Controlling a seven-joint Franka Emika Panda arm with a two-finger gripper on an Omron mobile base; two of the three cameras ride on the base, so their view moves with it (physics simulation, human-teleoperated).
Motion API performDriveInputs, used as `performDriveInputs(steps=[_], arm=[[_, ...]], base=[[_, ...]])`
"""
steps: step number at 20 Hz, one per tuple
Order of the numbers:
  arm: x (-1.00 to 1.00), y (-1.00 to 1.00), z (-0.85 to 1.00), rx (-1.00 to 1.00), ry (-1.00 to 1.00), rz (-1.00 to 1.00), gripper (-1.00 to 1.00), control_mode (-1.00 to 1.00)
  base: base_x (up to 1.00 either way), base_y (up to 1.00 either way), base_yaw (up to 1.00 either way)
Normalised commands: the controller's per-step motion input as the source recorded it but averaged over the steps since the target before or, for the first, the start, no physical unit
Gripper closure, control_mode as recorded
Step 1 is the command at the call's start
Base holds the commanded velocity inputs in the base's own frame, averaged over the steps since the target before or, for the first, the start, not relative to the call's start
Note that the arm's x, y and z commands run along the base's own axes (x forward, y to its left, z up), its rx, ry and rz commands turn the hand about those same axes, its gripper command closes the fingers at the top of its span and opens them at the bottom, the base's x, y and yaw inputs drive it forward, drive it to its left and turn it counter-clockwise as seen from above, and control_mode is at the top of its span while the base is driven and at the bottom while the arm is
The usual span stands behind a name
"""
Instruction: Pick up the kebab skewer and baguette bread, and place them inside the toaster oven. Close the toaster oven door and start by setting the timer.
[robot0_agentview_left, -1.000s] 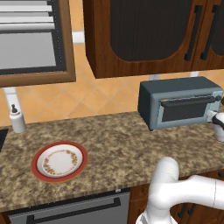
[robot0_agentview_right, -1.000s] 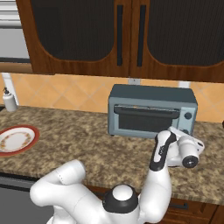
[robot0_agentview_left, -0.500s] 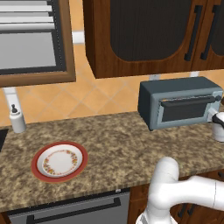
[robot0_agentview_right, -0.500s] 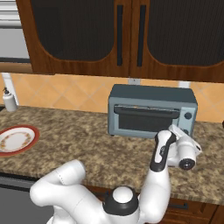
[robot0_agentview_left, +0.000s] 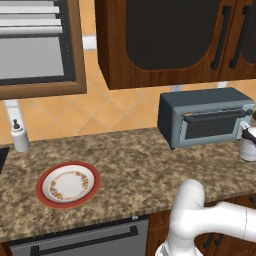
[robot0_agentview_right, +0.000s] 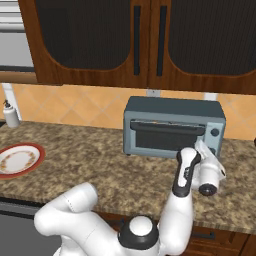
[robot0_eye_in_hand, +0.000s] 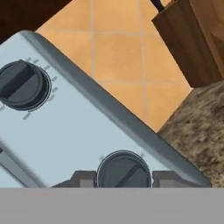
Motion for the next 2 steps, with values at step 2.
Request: performDriveInputs(steps=[2], arm=[[-0.06, 0.0, -0.03, 0.23, -0.03, -0.01, 1.0, -1.0]], base=[[0.0, 0.0, 0.0]])
